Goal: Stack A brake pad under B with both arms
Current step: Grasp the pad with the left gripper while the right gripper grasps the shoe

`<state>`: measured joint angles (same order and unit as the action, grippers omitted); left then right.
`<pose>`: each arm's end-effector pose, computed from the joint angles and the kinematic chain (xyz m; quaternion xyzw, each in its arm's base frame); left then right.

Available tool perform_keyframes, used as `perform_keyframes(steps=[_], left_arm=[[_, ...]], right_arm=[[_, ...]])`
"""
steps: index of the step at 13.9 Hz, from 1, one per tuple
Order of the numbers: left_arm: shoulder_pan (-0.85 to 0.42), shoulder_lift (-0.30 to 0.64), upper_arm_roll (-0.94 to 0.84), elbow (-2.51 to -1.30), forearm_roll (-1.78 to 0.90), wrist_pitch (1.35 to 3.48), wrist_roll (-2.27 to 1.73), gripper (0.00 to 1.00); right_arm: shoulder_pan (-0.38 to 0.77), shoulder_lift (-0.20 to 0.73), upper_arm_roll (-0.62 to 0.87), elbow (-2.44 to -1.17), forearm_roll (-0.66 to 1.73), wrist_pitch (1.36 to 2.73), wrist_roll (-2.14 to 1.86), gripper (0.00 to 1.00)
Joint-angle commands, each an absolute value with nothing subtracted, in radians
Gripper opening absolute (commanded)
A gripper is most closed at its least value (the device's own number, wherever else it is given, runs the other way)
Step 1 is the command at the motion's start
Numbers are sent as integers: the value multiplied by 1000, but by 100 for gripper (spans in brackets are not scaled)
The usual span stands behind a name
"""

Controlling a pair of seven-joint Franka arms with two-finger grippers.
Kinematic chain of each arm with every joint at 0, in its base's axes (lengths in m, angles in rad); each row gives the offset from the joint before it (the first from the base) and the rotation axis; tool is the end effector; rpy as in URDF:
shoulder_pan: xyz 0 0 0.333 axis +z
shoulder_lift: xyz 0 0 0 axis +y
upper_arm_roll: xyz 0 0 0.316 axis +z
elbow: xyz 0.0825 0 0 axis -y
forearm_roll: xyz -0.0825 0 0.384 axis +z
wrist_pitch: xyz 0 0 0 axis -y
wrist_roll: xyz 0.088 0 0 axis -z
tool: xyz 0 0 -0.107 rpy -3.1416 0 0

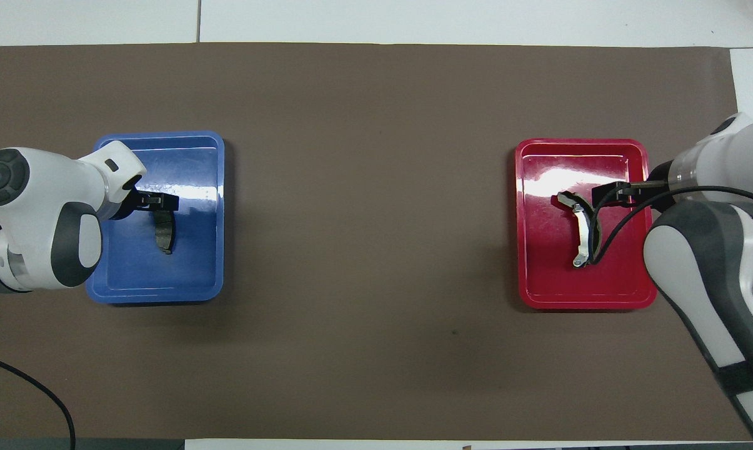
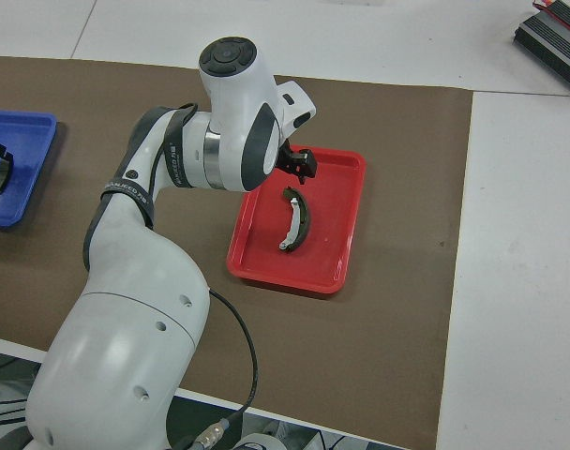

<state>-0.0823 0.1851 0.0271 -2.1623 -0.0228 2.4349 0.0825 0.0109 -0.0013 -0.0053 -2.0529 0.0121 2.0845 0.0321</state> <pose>0.5671 -0.0316 0.3193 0.9972 -0.0607 0.0439 0.0047 0.5522 0.0037 0.4406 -0.9997 0.0161 -0.0163 0.0056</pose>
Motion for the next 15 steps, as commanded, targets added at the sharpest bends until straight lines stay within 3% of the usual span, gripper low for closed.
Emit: perform_keyframes(steps=[1,4,5,6,7,10,15], left_arm=[[-77,150,20,-2224,-11,2462,48,90],[-75,143,20,-2247,-11,2462,41,80],[-75,140,20,-2255,-11,2461,20,71],[-78,140,20,-2255,-11,2457,-17,53],[-83,140,20,-2253,-11,2447,-32,18],[-86,112,20,-2221,-9,2383,-23,6],[-125,49,20,-2070,-9,2122,-8,3]], right_arm=[[11,8,-3,-2179,29,2245,-1,100],[3,64,-3,-2249,29,2387,-18,100],[0,84,-3,-2255,29,2411,-44,100],[-2,93,-3,-2264,29,2425,-54,100],[-2,116,-3,-2264,29,2427,-58,100],[-2,143,-3,-2266,29,2442,-86,100],[-28,158,-3,-2264,29,2421,-152,100]])
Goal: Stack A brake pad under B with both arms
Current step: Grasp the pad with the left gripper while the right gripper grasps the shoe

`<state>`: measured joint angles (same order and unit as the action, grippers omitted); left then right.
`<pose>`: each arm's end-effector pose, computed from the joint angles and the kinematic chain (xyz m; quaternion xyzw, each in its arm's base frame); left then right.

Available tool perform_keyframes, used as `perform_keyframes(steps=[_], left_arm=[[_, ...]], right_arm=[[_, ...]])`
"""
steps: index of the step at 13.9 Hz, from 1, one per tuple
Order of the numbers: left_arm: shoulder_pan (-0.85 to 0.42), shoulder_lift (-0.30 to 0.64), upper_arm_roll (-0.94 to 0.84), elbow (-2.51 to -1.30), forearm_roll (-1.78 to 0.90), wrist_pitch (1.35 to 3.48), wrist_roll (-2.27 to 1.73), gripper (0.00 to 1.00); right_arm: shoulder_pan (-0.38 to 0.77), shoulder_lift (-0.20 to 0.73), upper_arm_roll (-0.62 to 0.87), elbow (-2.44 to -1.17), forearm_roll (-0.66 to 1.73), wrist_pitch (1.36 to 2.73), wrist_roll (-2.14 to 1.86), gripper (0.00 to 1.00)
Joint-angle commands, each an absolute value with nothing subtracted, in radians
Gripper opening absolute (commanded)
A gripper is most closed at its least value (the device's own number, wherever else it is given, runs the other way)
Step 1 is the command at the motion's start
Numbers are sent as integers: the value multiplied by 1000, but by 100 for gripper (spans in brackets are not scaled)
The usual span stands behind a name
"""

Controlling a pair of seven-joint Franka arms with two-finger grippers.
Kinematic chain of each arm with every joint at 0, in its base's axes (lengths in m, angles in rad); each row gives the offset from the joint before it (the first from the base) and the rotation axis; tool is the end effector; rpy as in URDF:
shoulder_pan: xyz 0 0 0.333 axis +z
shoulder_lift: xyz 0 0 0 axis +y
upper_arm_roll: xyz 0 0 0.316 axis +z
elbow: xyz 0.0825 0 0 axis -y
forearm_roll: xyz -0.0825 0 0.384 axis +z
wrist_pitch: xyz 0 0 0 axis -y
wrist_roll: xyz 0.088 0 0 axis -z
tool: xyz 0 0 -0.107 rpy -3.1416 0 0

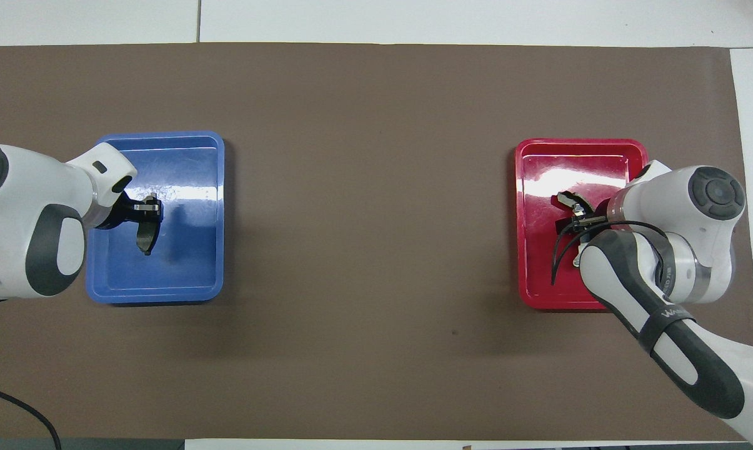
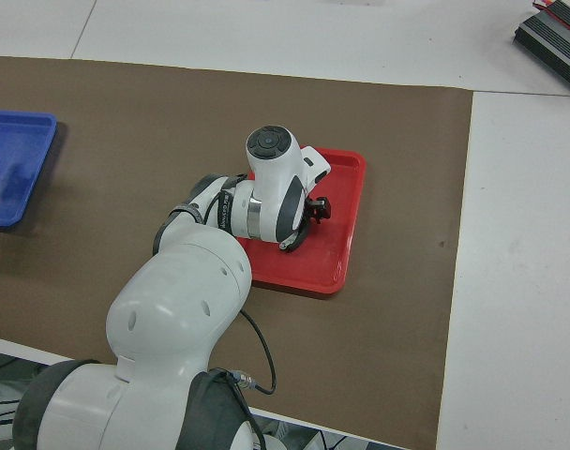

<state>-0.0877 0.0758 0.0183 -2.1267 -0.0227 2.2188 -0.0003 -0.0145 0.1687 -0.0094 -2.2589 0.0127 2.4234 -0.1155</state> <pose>0.5532 -0.0393 0.3761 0.9995 -0.0278 0.0079 0.0087 0.5356 -0.0128 0.2871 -0.9991 -0.0411 0.0019 0.0035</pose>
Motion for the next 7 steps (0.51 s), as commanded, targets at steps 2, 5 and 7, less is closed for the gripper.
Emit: perform_keyframes(steps=[2,5,7], left_arm=[[-198,51,20,-2057,-11,2135,-41,1],[-334,95,20,-2056,-11,2221,-307,1],[-415,139,20,-2036,-11,2256,-441,1]], right_arm=[[-28,156,-3,-2264,29,2414,-150,100],[-25,153,-3,-2266,29,2387,-187,99],[-25,150,-3,-2264,29,2367,-219,95]])
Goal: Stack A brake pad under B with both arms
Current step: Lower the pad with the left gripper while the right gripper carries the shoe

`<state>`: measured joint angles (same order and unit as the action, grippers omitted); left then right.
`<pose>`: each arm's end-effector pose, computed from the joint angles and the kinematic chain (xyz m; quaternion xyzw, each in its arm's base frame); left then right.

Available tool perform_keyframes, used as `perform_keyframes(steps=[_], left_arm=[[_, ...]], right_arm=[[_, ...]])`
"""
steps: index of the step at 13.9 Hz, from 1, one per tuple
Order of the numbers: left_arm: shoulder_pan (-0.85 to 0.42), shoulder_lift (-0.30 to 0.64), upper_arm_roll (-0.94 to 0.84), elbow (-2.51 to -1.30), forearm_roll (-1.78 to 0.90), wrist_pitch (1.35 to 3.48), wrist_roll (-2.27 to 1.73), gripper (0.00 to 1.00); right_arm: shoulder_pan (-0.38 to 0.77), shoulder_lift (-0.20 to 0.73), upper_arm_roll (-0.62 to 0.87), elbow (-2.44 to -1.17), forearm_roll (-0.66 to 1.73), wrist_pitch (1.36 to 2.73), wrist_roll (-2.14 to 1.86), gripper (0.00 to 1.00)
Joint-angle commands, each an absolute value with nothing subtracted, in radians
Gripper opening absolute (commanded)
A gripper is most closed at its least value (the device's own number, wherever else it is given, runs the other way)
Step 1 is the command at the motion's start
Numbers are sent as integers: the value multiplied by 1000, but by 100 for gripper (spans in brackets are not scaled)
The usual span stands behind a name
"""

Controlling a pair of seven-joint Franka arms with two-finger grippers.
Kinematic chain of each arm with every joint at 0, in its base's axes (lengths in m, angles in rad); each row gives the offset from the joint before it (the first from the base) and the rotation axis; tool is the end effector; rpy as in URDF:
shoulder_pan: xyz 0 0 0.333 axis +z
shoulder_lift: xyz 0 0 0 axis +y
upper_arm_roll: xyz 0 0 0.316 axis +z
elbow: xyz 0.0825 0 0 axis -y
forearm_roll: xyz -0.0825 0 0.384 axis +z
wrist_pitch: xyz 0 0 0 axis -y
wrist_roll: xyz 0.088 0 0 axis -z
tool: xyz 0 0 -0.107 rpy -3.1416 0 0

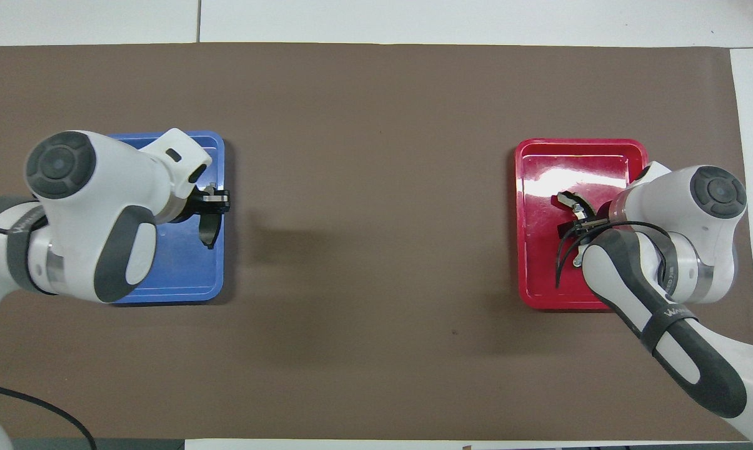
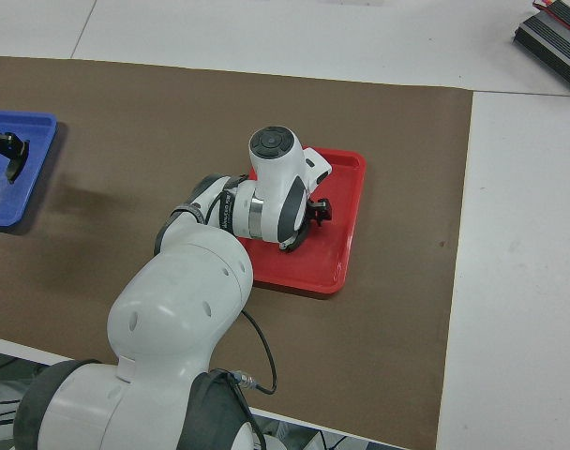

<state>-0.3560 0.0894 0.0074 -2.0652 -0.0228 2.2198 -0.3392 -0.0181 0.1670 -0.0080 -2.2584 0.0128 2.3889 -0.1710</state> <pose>0.5364 -0.1958 0.3965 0.9994 0.0019 0.0277 0.0194 0.5321 -0.0138 0.2853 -0.9975 -0.0677 0.0178 0.0054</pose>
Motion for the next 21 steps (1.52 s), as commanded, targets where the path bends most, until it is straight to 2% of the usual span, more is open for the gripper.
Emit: perform_keyframes(steps=[1,3,4,5,6,7,8,12,13,16,17,19,21], left_arm=[[-457,170,20,-2011,-12,2279,-492,1],[-503,231,20,-1939,-12,2286,-610,1],[-526,291,20,-1877,-14,2280,-642,1],[-549,346,20,-1815,-17,2279,-678,1],[-561,383,20,-1781,-21,2284,-704,1],[-574,396,18,-1757,-26,2286,-716,1],[-589,412,18,-1749,-26,2287,-716,1],[-638,474,20,-1701,-119,2299,-718,1],[-638,474,20,-1704,-130,2306,-716,7],[-640,474,18,-1716,-132,2322,-718,71],[-640,472,18,-1723,-132,2316,-718,81],[-629,440,18,-1733,-132,2306,-718,84],[-597,350,23,-1799,-132,2304,-704,89]], right_arm=[[-25,150,-3,-2264,29,2367,-225,93],[-23,150,-3,-2261,29,2368,-225,80],[-23,152,-5,-2260,28,2370,-227,69],[-21,153,-5,-2253,28,2370,-226,55],[-23,156,-3,-2246,28,2367,-224,37],[-21,158,-3,-2237,28,2364,-219,14],[-21,156,-3,-2232,28,2361,-215,0],[-18,149,-3,-2175,28,2281,-155,0],[-17,146,0,-2154,28,2243,-117,0],[-3,109,12,-2105,28,2123,-17,0],[12,101,12,-2092,28,2094,6,0],[37,95,12,-2065,28,2050,35,0],[87,103,12,-2014,28,2011,92,0]])
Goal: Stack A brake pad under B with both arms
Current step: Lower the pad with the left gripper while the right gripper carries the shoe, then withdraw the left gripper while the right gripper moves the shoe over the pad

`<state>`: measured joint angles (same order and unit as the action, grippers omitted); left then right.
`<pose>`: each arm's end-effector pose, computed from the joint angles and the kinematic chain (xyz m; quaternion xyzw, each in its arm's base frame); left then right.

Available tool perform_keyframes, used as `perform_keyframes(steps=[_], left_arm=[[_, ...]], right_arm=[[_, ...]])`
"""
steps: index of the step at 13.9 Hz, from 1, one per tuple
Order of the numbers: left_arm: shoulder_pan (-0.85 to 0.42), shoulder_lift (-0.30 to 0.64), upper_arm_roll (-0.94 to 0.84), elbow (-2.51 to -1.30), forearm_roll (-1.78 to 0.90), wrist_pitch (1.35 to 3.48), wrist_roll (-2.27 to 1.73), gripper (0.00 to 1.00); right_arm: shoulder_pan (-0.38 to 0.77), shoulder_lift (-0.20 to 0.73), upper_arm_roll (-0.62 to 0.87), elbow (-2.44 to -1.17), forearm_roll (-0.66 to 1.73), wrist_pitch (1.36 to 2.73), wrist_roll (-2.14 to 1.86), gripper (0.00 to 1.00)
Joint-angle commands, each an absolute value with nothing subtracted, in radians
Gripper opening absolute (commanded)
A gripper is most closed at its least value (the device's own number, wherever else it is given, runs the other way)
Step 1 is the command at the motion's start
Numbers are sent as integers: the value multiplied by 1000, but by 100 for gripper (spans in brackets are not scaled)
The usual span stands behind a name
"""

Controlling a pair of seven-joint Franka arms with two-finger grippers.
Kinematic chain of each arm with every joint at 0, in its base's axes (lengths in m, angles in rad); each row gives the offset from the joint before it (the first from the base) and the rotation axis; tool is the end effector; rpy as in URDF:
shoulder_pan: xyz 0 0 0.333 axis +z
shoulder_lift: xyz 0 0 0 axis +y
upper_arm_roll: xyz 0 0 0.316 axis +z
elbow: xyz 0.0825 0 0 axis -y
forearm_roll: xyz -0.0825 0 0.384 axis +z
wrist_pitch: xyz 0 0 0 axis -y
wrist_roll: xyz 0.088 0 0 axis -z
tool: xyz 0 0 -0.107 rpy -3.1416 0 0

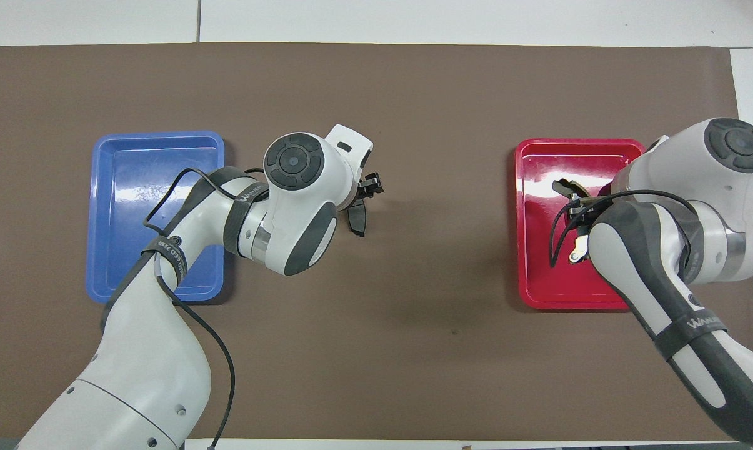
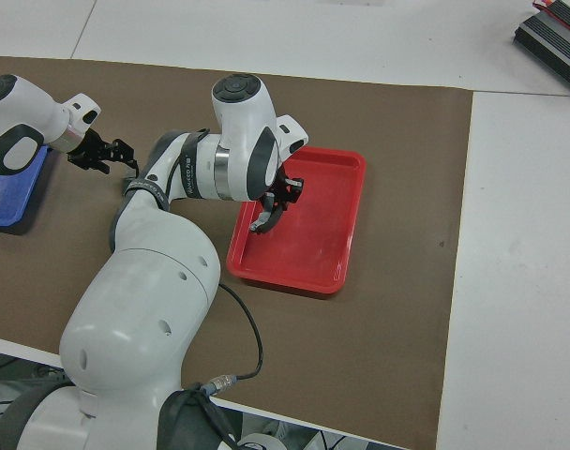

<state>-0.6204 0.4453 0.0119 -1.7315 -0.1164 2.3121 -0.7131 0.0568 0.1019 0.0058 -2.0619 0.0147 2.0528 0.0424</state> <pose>0.5520 -0.3883 0.3377 0.9929 0.0876 0.0270 0.0754 0.5532 0.0354 0.3767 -0.9984 -0.0063 0.0557 0.0037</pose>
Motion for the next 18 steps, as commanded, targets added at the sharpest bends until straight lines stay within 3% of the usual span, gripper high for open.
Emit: perform_keyframes(steps=[1,3,5,11,15,18], left_arm=[[-566,297,23,-1845,-132,2303,-698,91],[-513,188,28,-1926,-132,2296,-634,98],[-433,137,29,-1936,-130,2202,-527,98],[-169,-30,31,-1927,-121,1921,-209,98],[-22,-78,31,-1872,-118,1809,-2,99],[15,-80,31,-1839,-62,1769,84,99]], right_arm=[[125,110,12,-1993,28,2006,122,0],[185,120,14,-1988,26,2055,121,0],[256,155,15,-1950,26,2092,121,0],[426,440,15,-1584,28,2059,248,0],[489,538,20,-1490,26,2072,357,0],[547,599,21,-1448,21,2098,455,0]])
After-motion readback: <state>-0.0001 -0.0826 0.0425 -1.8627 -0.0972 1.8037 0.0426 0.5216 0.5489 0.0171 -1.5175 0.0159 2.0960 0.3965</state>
